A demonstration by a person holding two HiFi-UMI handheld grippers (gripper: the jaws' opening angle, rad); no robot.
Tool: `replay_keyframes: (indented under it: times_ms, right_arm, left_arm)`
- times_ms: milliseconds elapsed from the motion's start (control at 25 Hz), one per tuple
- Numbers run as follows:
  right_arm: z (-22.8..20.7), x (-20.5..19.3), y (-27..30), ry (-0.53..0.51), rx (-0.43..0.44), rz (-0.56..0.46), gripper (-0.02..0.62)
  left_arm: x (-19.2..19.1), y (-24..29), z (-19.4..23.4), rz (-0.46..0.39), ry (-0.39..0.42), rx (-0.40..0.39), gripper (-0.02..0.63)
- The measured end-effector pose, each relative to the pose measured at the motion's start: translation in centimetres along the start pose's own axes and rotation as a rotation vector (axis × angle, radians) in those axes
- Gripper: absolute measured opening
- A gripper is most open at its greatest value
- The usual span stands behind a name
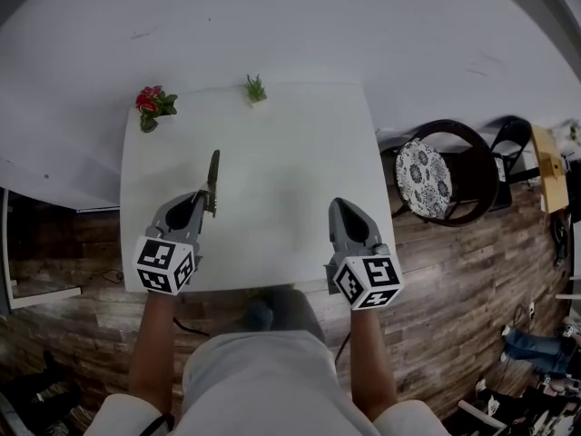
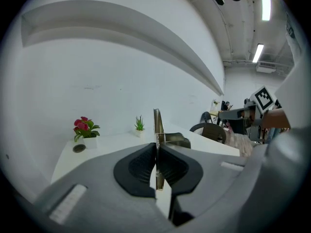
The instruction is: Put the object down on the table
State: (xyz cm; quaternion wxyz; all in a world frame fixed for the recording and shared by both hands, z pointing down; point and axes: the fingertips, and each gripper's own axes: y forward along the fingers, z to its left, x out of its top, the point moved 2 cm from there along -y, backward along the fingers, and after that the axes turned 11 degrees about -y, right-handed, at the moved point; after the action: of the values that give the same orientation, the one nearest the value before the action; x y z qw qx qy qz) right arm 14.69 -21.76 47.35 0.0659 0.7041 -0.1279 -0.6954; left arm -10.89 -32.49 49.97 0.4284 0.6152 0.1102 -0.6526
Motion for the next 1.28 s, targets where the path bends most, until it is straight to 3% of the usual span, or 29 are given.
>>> replay_keyframes:
  times_ms: [720, 1080, 1280]
  right_arm:
    - [-0.2, -2.5, 1.9, 0.011, 0.016, 0.035, 0.003]
    - [1.1, -2.9, 2.7, 0.011, 0.019, 0.039, 0.003]
    - [1.4, -3.2, 3.0, 0.024, 0.022, 0.041, 0.003]
  left_arm:
    - [-5.6, 5.6, 0.0, 0.262, 0.409, -0.026, 0.011]
    - [-7.3, 6.6, 0.6, 0.325, 0.571, -0.03, 0.012]
    - [-8.4, 7.0, -0.2, 0.361, 0.713, -0.07, 0.012]
